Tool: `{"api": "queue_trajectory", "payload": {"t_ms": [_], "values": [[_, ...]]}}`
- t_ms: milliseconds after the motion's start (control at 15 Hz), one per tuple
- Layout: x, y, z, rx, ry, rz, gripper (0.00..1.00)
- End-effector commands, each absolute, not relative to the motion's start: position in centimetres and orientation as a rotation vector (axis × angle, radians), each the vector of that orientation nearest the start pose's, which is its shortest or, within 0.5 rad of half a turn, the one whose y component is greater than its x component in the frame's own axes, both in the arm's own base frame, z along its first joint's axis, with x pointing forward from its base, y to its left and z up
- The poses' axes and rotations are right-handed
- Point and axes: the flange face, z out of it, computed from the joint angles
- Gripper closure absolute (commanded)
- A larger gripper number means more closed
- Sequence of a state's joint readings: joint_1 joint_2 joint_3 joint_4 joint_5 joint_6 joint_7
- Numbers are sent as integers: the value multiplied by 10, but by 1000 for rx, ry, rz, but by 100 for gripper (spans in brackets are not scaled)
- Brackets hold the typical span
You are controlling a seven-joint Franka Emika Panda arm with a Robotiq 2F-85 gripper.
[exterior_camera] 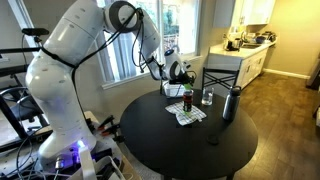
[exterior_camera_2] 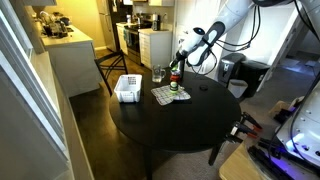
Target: Pick up the green tennis ball and put it into the cylindrical tennis ball container
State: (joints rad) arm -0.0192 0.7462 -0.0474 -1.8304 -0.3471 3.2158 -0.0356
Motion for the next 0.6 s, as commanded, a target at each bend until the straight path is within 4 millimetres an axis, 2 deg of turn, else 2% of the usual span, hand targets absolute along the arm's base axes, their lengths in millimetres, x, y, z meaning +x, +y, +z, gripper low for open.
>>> {"api": "queue_trajectory", "payload": {"t_ms": [0,67,133,333,533], "values": [[671,-19,203,-3110,-550,-947,56],[671,-19,203,-3115,-549,-937,56],[670,-19,202,-3114,-550,-933,8],[669,-21,201,-3122,-541,-909,0],[667,-22,202,-3126,-537,-896,0]]}}
